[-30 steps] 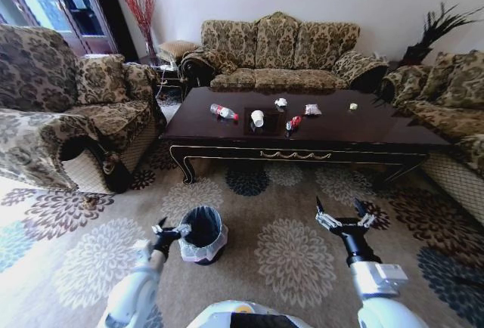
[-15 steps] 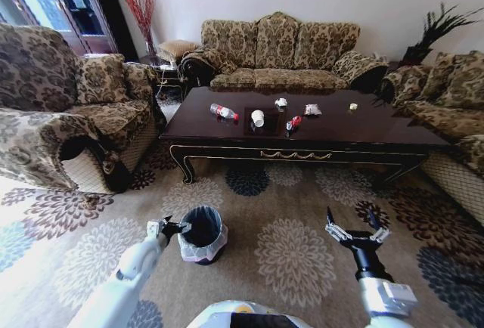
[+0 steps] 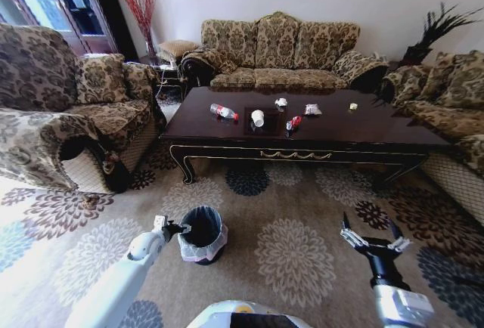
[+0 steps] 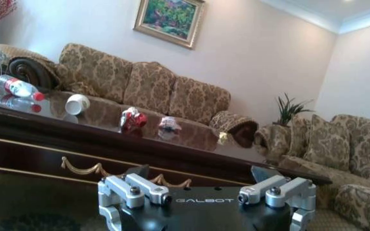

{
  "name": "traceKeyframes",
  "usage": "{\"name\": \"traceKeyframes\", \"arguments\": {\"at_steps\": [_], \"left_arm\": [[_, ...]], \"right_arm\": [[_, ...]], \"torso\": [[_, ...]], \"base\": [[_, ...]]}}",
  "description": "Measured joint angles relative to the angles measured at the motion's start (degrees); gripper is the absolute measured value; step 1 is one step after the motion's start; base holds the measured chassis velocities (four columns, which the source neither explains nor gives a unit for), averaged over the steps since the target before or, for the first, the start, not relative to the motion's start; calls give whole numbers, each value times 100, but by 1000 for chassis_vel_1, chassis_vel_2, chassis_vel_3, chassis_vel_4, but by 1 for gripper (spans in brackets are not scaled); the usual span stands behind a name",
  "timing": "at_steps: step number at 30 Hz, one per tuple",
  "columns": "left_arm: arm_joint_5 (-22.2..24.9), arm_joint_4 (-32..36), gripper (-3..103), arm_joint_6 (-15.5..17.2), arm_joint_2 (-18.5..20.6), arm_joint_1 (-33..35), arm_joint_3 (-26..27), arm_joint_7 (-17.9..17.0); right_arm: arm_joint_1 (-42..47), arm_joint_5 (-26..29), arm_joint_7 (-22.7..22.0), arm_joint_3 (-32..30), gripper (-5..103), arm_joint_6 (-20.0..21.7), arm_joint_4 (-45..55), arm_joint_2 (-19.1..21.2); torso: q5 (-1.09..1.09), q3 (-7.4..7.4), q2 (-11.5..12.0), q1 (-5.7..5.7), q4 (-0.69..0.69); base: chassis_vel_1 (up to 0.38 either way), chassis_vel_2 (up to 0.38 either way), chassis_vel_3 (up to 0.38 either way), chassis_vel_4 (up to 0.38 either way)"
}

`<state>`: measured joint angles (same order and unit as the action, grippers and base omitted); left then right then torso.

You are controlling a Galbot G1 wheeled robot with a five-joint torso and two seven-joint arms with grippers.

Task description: Move to the front of the table and place the trash on the table into the trash bin.

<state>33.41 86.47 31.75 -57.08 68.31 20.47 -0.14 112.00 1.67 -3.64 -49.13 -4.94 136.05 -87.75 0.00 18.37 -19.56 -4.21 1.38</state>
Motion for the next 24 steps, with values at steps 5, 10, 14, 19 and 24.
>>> {"name": "traceKeyframes", "arguments": {"at_steps": [5, 10, 14, 19, 24], "left_arm": [[-10, -201, 100, 61, -31, -155, -16, 160], [-31, -387, 96, 104, -68, -320, -91, 162], [-59, -480, 85, 104, -74, -370, -124, 168], [-185, -509, 64, 86, -87, -375, -127, 217], [-254, -507, 42, 81, -95, -353, -123, 240]], "right_arm": [[-7, 30, -5, -12, 100, 0, -15, 0], [-24, 29, -7, -9, 100, 3, -25, -3], [-31, 29, -8, -11, 100, 7, -30, -4], [-68, 34, -13, -30, 100, 23, -59, 23], [-111, 34, -17, -28, 100, 33, -87, 41]], "torso": [[0, 0, 0, 0, 0], [0, 0, 0, 0, -1], [-6, -1, -1, 1, 0], [-4, -2, -2, 1, 0], [-5, -2, -2, 1, -1]], "base": [[0, 0, 0, 0], [0, 0, 0, 0], [0, 0, 0, 0], [0, 0, 0, 0], [0, 0, 0, 0]]}}
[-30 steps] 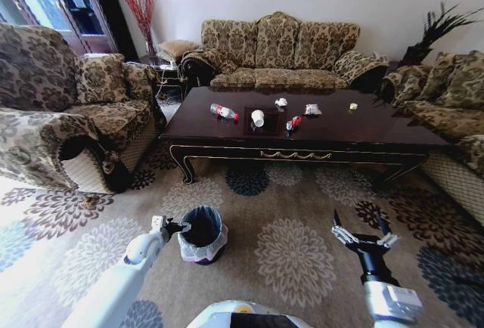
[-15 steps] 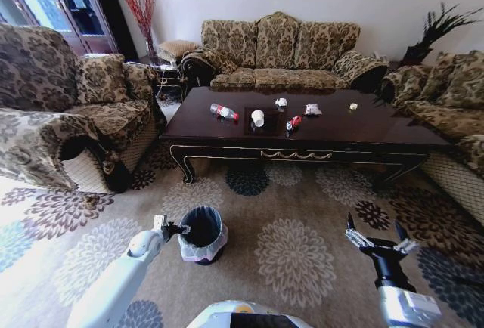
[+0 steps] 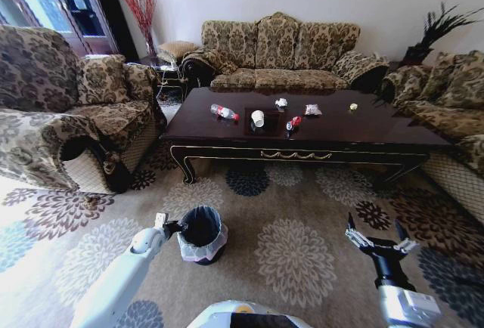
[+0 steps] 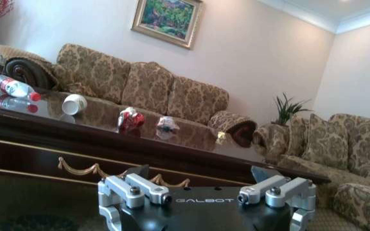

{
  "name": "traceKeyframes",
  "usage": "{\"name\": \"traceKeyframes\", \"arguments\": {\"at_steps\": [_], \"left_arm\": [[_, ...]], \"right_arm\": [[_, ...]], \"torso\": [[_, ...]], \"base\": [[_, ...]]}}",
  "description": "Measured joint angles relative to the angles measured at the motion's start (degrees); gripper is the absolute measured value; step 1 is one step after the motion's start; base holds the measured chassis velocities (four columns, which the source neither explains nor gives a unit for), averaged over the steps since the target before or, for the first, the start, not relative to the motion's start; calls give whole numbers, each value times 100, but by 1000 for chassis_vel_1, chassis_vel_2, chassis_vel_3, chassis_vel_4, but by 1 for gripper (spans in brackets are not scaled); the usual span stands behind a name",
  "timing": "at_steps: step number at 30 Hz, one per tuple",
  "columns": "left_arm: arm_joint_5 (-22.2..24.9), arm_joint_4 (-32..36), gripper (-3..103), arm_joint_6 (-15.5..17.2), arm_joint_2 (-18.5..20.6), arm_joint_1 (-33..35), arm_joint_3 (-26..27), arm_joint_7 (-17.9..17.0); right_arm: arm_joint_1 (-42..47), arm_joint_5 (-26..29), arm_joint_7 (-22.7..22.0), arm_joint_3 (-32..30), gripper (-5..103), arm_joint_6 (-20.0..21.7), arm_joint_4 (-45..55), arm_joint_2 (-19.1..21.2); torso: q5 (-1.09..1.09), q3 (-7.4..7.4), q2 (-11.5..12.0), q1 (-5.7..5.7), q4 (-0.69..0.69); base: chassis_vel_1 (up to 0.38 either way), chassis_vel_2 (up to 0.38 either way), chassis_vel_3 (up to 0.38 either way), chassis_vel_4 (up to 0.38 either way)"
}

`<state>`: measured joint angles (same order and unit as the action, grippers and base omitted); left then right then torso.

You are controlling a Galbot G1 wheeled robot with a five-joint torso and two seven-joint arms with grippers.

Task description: Move to the front of the table and place the trash on the table into the trash bin.

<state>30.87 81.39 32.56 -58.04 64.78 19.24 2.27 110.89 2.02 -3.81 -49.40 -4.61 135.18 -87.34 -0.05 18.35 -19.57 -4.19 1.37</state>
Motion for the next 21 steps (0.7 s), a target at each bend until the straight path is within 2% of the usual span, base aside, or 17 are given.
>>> {"name": "traceKeyframes", "arguments": {"at_steps": [2, 3, 5, 6, 8, 9, 11, 12, 21], "left_arm": [[-81, 13, 42, -12, -12, 25, 4, 11], [-107, 26, 31, -17, -14, 40, 8, 13], [-125, 45, 31, -20, -15, 56, 12, 14], [-135, 58, 20, -23, -16, 68, 16, 14], [-137, 70, 20, -27, -16, 79, 17, 18], [-143, 78, 10, -36, -17, 87, 18, 20], [-151, 89, 10, -42, -21, 91, 23, 21], [-151, 104, 2, -49, -26, 93, 28, 13], [-138, 306, 1, -129, -35, 185, 115, -45]], "right_arm": [[-25, 2, -7, 13, 100, 13, -17, 14], [-33, 3, -9, 16, 100, 16, -25, 20], [-43, 6, -11, 16, 100, 19, -42, 31], [-48, 11, -13, 16, 100, 20, -55, 36], [-53, 16, -15, 16, 100, 20, -65, 39], [-53, 21, -16, 16, 100, 20, -71, 39], [-52, 24, -18, 16, 100, 20, -74, 38], [-52, 25, -19, 15, 100, 19, -78, 36], [-43, 45, -45, 14, 100, 45, -20, 54]], "torso": [[0, 0, 0, 0, -1], [1, 0, 0, 0, -1], [4, 1, 0, 0, -2], [5, 1, 0, -1, -2], [6, 1, 0, -1, -2], [7, 1, 0, -1, -2], [6, 2, 0, -1, -2], [8, 2, 1, -1, -2], [10, 4, 3, -2, 0]], "base": [[0, 0, 0, 0], [0, 0, 0, 0], [0, 0, 0, 0], [0, 0, 0, 0], [0, 0, 0, 0], [0, 0, 0, 0], [0, 0, 0, 0], [0, 0, 0, 0], [0, 0, 0, 0]]}}
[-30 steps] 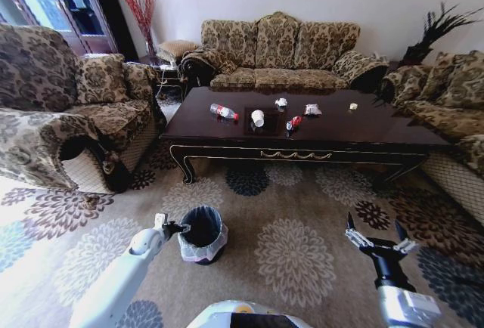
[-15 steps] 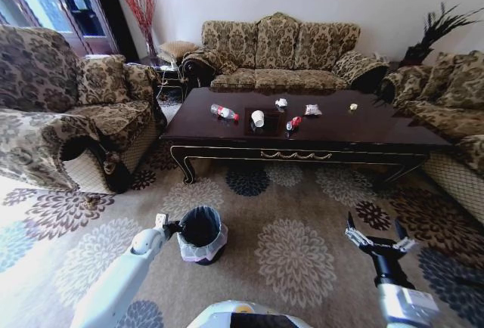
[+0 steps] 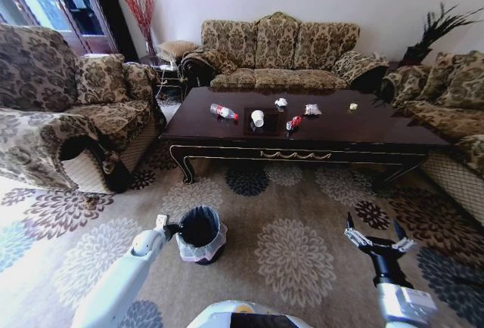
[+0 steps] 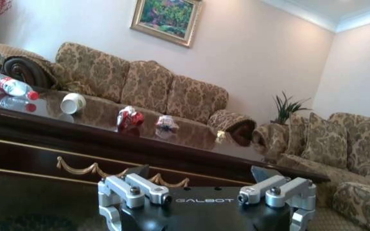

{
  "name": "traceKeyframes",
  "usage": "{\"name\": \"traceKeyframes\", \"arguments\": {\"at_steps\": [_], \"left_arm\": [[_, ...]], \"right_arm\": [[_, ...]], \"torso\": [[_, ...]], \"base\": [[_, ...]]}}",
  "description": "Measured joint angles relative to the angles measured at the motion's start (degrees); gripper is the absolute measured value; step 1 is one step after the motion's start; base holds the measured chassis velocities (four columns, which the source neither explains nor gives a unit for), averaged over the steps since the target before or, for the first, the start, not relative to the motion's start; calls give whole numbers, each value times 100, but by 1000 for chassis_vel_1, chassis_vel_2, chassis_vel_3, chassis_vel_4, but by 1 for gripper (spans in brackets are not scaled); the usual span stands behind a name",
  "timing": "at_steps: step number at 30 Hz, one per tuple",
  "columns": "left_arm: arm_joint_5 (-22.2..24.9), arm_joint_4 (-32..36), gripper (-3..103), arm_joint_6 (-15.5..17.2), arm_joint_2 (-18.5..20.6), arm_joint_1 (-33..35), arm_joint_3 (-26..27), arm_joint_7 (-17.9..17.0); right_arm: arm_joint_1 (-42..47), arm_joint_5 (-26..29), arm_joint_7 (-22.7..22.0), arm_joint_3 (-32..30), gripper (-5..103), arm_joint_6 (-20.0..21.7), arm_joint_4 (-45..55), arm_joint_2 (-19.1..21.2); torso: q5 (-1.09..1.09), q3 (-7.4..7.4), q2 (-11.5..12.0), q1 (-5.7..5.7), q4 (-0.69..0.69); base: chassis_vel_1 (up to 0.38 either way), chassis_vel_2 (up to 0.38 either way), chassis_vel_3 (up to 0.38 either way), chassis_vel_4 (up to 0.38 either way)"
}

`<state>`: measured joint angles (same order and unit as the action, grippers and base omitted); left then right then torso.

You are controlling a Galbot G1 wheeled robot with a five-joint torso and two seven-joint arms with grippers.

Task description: Move to the front of the table and place the trash on the table into the trash bin.

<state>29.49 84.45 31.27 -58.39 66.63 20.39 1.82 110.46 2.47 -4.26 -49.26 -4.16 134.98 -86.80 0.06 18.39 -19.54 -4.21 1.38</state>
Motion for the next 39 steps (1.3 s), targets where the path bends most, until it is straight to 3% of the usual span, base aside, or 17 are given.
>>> {"name": "traceKeyframes", "arguments": {"at_steps": [5, 8, 9, 11, 12, 14, 16, 17, 20, 28, 34, 39], "left_arm": [[20, 629, 1, -178, 10, 280, 381, -30], [84, 1553, 1, -332, 17, 676, 927, -97], [84, 1553, 1, -332, 17, 676, 927, -97], [154, 2398, 1, -508, -8, 1066, 1340, -321], [154, 2398, 1, -508, -8, 1066, 1340, -321], [175, 2953, 1, -602, -127, 1344, 1665, -392], [175, 3549, 1, -925, -413, 1727, 2090, -439], [175, 3549, 1, -925, -413, 1727, 2090, -439], [-141, 4190, 1, -1527, -843, 2314, 2361, -481], [-1118, 5323, 1, -2000, -1637, 3189, 2550, -551], [-1487, 5572, 1, -1960, -1873, 3519, 2553, -447], [-1564, 5652, 1, -1474, -1856, 3540, 2575, -287]], "right_arm": [[-35, 102, -47, -25, 100, 193, 154, 107], [-148, 171, -83, -12, 100, 436, 274, 210], [-148, 171, -83, -12, 100, 436, 274, 210], [-242, 205, -121, 51, 100, 582, 339, 286], [-242, 205, -121, 51, 100, 582, 339, 286], [-295, 230, -135, 108, 100, 644, 370, 338], [-331, 251, -138, 153, 100, 657, 390, 387], [-331, 251, -138, 153, 100, 657, 390, 387], [-307, 284, -132, 167, 100, 645, 464, 487], [-323, 484, -88, 148, 100, 641, 628, 724], [-349, 591, -4, 135, 100, 649, 645, 818], [-480, 635, 30, 238, 100, 756, 650, 899]], "torso": [[-3, 0, 0, 0, 0], [-4, -1, 0, 0, -1], [-4, -1, 0, 0, -1], [-7, -2, 0, 0, 1], [-7, -2, 0, 0, 1], [-6, -2, 0, 0, -1], [-8, 0, -5, 0, 1], [-8, 0, -5, 0, 1], [-3, 33, -57, -19, 2], [-8, 154, -244, -85, 1], [-6, 239, -376, -133, 1], [-6, 324, -517, -190, 1]], "base": [[0, 0, 0, 0], [0, 0, 0, 0], [0, 0, 0, 0], [0, 0, 0, 0], [0, 0, 0, 0], [0, 0, 0, 0], [0, 0, 0, 0], [0, 0, 0, 0], [0, 0, 0, 0], [0, 0, 0, 0], [0, 0, 0, 0], [0, 0, 0, 0]]}}
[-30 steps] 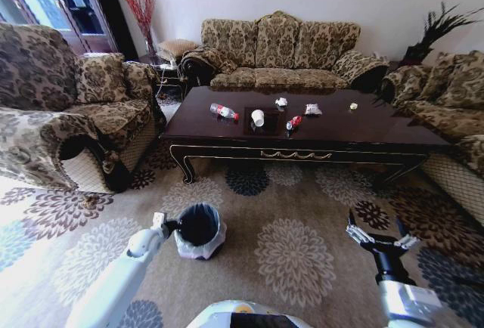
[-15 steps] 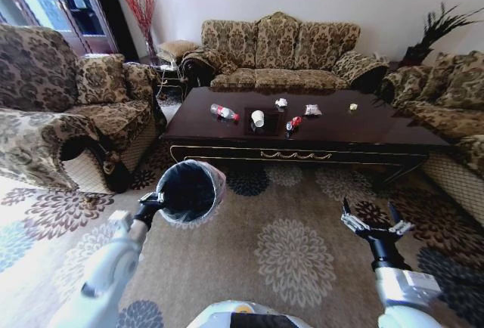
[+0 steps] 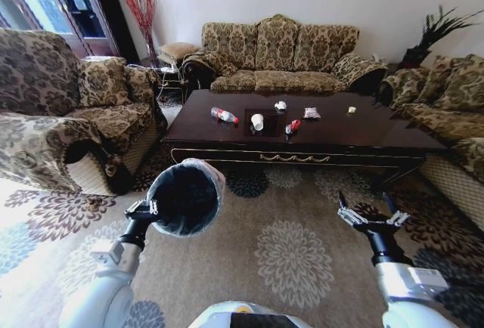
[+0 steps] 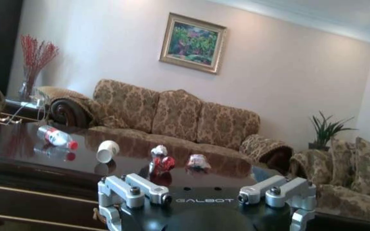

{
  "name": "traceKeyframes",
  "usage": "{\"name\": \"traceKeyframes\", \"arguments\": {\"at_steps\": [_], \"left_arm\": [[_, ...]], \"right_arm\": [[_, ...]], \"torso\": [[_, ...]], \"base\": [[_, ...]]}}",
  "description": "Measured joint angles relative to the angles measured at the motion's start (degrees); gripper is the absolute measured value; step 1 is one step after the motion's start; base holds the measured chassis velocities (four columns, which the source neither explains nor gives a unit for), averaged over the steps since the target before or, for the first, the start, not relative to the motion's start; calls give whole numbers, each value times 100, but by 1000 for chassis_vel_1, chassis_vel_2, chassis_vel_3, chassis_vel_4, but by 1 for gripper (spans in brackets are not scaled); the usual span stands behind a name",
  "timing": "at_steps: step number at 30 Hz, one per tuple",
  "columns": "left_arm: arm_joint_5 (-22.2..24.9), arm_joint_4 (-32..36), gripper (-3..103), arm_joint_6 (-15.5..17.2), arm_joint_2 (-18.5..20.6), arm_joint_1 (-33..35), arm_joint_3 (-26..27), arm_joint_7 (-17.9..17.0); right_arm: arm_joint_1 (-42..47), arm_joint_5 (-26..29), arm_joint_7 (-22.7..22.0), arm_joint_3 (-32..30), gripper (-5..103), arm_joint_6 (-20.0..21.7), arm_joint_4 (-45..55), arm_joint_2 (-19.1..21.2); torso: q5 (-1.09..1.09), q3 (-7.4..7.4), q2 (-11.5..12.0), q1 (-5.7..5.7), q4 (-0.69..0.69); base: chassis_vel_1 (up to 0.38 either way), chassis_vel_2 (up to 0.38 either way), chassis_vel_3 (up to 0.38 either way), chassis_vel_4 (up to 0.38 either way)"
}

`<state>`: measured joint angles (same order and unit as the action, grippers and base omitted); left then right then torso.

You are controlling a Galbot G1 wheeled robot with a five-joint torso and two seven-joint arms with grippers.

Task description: Move to the front of the table and place the trash on the table into the trash bin.

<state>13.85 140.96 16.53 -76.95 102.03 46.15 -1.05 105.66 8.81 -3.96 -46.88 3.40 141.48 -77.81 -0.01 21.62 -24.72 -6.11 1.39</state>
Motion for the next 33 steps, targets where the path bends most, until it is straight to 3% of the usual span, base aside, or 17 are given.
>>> {"name": "traceKeyframes", "arguments": {"at_steps": [4, 9, 33], "left_arm": [[83, -4, 1, 354, 97, -229, -4, -58], [149, -104, 1, 530, 184, -285, 112, -62], [1046, -299, 1, 120, 379, -502, 746, -62]], "right_arm": [[4, 3, -1, 116, 100, -10, -30, 1], [80, -11, -1, 126, 100, -86, -48, -12], [-247, -400, -292, 717, 100, 68, -135, -183]], "torso": [[1, 72, -110, -40, -1], [1, 144, -228, -82, 0], [1, 504, -805, -307, 0]], "base": [[0, 0, 0, 0], [0, 0, 0, 0], [0, 0, 0, 0]]}}
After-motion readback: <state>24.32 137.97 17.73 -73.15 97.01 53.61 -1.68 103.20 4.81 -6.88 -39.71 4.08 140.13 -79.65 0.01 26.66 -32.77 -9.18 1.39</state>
